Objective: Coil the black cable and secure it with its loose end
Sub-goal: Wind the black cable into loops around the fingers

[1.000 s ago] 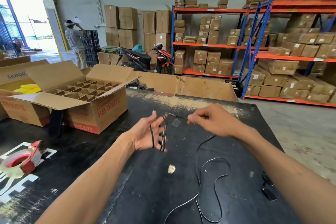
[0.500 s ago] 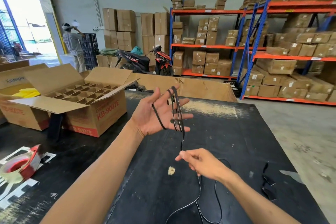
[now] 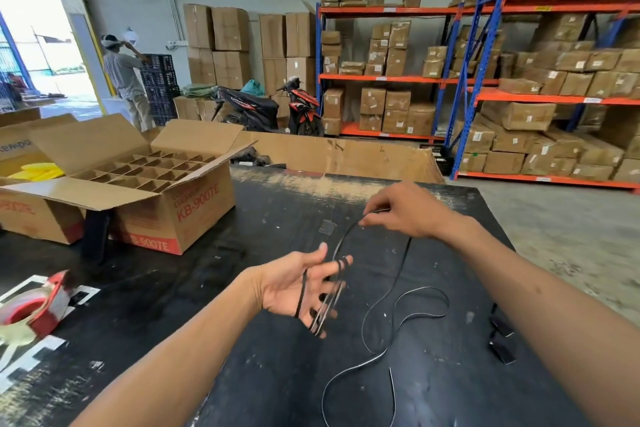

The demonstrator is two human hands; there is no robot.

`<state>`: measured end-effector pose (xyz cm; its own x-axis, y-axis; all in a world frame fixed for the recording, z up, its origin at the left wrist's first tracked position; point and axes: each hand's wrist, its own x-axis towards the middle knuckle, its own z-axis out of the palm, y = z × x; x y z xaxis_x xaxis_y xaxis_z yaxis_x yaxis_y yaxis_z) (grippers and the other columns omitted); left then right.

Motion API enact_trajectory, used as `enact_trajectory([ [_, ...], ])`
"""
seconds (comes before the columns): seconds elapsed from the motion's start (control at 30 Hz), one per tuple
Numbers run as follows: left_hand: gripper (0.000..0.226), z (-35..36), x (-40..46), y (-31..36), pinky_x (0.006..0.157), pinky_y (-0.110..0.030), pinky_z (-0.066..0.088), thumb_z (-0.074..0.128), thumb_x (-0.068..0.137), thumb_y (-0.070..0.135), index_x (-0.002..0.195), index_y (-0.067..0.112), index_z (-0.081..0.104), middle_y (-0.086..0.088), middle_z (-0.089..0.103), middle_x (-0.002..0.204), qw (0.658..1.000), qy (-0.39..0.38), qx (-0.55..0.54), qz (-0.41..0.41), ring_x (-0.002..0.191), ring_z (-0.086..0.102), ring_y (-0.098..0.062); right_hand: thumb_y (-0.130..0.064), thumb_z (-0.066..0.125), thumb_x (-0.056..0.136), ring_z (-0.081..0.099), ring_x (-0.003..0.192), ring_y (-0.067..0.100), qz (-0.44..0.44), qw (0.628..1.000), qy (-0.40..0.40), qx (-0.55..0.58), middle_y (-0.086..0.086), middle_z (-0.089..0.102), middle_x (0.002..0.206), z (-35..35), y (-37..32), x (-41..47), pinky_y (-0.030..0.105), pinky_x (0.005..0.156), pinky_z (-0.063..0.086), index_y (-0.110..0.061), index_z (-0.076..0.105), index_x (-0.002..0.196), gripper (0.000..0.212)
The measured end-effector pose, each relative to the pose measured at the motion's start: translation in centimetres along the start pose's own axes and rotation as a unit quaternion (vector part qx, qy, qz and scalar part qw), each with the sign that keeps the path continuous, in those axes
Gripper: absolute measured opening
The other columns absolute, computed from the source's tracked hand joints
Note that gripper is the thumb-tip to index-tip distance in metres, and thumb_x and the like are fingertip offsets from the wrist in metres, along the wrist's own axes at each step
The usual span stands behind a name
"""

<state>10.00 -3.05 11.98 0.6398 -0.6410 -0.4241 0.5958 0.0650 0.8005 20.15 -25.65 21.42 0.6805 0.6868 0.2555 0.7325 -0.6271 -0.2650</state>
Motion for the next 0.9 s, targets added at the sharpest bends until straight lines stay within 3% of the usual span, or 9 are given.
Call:
enact_trajectory([
  [0.13, 0.061, -2.4, -2.0, 1.0, 0.108, -0.080, 0.008, 0.037, 0.092, 0.063, 0.145, 0.035, 0.047, -0.008, 0.030, 0.156, 0.989, 0.065, -0.091, 0.098, 0.143, 0.021, -0.055, -0.050, 0.072, 0.089, 0.047, 0.047, 0.002, -0.020, 0.993, 0.016, 0.117, -0.010, 0.055, 0.050, 0.6, -1.0, -1.4, 0.014, 0.052, 0.035, -0.031, 0.081, 0.083, 0.022],
  [0.23, 0.059, -3.4, -3.1, 1.9, 0.107, -0.082, 0.009, 0.038, 0.093, 0.062, 0.143, 0.033, 0.049, -0.013, 0.035, 0.151, 0.977, 0.066, -0.123, 0.162, 0.134, 0.035, -0.057, -0.047, 0.064, 0.097, 0.033, 0.043, 0.006, -0.012, 0.980, 0.013, 0.197, 0.002, 0.044, 0.047, 2.1, -1.8, -2.9, 0.013, 0.046, 0.030, -0.034, 0.082, 0.087, 0.024],
  [0.37, 0.058, -4.0, -3.5, 3.4, 0.104, -0.082, 0.019, 0.032, 0.096, 0.062, 0.147, 0.035, 0.045, -0.015, 0.027, 0.159, 0.961, 0.071, -0.136, 0.231, 0.135, 0.035, -0.058, -0.045, 0.059, 0.096, 0.027, 0.047, 0.006, 0.003, 0.964, -0.032, 0.262, -0.010, 0.034, 0.047, 5.6, -3.0, -4.6, 0.015, 0.046, 0.025, -0.036, 0.082, 0.089, 0.026],
  [0.5, 0.057, -3.3, -3.7, 5.1, 0.099, -0.082, 0.026, 0.031, 0.098, 0.061, 0.146, 0.034, 0.047, -0.017, 0.021, 0.162, 0.949, 0.037, -0.137, 0.281, 0.132, 0.038, -0.060, -0.048, 0.053, 0.096, 0.042, 0.056, 0.008, 0.025, 0.937, -0.134, 0.323, -0.008, 0.048, 0.060, 10.0, -4.2, -6.1, 0.022, 0.051, 0.041, -0.042, 0.080, 0.101, 0.028],
  [0.63, 0.059, -1.5, -3.6, 6.2, 0.103, -0.084, 0.013, 0.025, 0.100, 0.061, 0.153, 0.036, 0.031, -0.016, 0.013, 0.165, 0.955, -0.033, -0.102, 0.278, 0.139, 0.024, -0.062, -0.051, 0.049, 0.098, 0.049, 0.059, -0.001, 0.038, 0.920, -0.157, 0.358, -0.012, 0.051, 0.063, 12.5, -4.4, -6.4, 0.022, 0.055, 0.048, -0.047, 0.074, 0.112, 0.030],
  [0.77, 0.064, 0.1, -3.6, 5.9, 0.106, -0.082, 0.000, 0.014, 0.099, 0.065, 0.157, 0.039, 0.017, -0.011, -0.008, 0.167, 0.965, -0.118, -0.066, 0.224, 0.145, 0.003, -0.056, -0.066, 0.047, 0.092, 0.045, 0.053, 0.006, 0.063, 0.965, -0.090, 0.240, -0.010, 0.050, 0.052, 12.0, -2.6, -5.0, 0.033, 0.057, 0.047, -0.044, 0.076, 0.097, 0.037],
  [0.9, 0.066, 0.3, -3.4, 4.2, 0.108, -0.080, -0.001, 0.015, 0.097, 0.068, 0.156, 0.040, 0.018, -0.005, -0.007, 0.167, 0.982, -0.152, -0.026, 0.112, 0.146, -0.002, -0.055, -0.082, 0.059, 0.071, 0.050, 0.056, 0.009, 0.095, 0.992, -0.017, 0.081, -0.014, 0.053, 0.047, 8.7, 0.0, -2.7, 0.031, 0.054, 0.038, -0.037, 0.066, 0.065, 0.046],
])
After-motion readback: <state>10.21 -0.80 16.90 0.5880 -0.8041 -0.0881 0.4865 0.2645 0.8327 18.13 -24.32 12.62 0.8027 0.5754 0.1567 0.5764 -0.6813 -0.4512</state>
